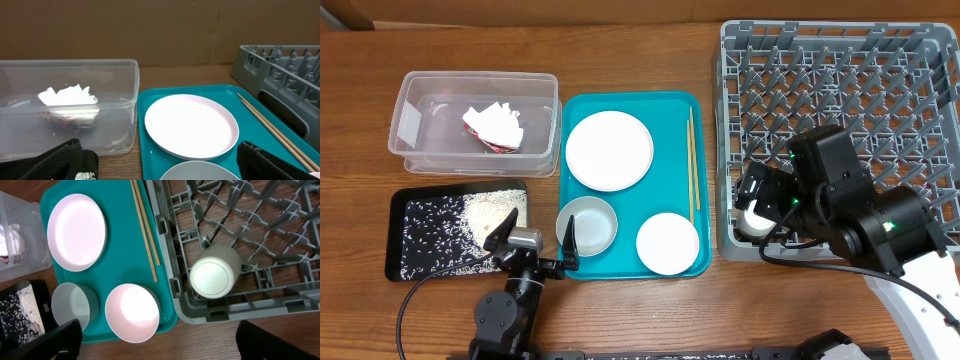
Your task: Sort waste into correct bins and load items into the dishwasher
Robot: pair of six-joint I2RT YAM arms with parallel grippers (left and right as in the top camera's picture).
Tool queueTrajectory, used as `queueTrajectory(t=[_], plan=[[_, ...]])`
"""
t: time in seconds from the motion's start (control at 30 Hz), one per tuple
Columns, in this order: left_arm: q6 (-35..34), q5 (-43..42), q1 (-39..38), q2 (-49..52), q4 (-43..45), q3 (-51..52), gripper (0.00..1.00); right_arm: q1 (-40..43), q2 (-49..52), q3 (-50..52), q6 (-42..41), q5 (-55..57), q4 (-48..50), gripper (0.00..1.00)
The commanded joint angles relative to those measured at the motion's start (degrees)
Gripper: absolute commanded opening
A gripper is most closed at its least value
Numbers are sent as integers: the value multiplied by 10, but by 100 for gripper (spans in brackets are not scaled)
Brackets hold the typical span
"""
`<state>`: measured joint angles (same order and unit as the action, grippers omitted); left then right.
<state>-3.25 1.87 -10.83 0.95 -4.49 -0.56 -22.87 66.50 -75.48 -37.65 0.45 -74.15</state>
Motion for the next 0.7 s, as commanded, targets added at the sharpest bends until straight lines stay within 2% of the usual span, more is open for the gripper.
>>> queueTrajectory(t=[0.0,0.37,0.67], plan=[[-10,-6,4,-7,3,3,100,1,-2,-7,1,7,3,100],[-10,-6,4,-7,3,3,100,1,-2,-7,-3,0,6,100],[-10,-6,4,-7,2,3,100,1,-2,-7,-5,-8,88,100]])
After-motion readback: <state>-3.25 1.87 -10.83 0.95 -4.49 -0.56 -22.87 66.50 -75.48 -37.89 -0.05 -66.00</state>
